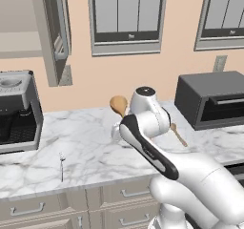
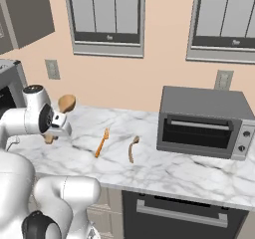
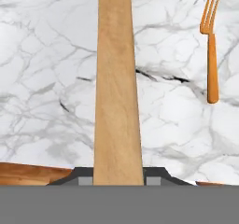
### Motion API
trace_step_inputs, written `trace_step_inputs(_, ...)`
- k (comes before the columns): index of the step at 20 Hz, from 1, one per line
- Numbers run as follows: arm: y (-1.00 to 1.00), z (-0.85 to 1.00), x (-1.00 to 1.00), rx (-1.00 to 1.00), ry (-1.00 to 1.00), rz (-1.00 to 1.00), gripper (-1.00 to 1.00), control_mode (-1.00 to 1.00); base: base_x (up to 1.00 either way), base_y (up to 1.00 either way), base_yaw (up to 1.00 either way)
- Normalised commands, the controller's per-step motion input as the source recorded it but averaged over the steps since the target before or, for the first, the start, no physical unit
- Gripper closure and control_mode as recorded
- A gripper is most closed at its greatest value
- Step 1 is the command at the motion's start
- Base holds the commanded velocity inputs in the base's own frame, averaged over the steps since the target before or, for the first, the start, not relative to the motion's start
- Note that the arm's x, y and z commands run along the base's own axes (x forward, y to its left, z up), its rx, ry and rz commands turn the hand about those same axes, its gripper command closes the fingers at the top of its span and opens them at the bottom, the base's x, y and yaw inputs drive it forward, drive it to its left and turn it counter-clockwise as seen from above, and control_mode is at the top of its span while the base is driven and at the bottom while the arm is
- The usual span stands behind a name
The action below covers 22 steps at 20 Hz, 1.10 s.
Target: Organize the utensils by type. Pick up the wooden spoons from the counter and place them in the open cabinet. Then pick up the metallic utensils from the counter and place them in the open drawer.
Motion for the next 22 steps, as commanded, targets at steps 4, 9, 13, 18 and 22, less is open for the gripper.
trace_step_inputs(4, -0.36, 1.00, -0.41, -0.01, 0.14, 0.04, 1.00, -1.00, 0.00, 0.00, 0.00)
trace_step_inputs(9, -0.36, 1.00, -0.43, -0.06, 0.12, 0.04, 1.00, -1.00, 0.00, 0.00, 0.00)
trace_step_inputs(13, -0.40, 1.00, -0.55, -0.11, 0.08, 0.00, 1.00, -1.00, 0.00, 0.00, 0.00)
trace_step_inputs(18, -0.41, 1.00, -0.48, -0.14, 0.00, 0.00, 1.00, -1.00, 0.00, 0.00, 0.00)
trace_step_inputs(22, -0.56, 0.86, -0.39, -0.06, -0.08, 0.00, 1.00, -1.00, 0.00, 0.00, 0.00)
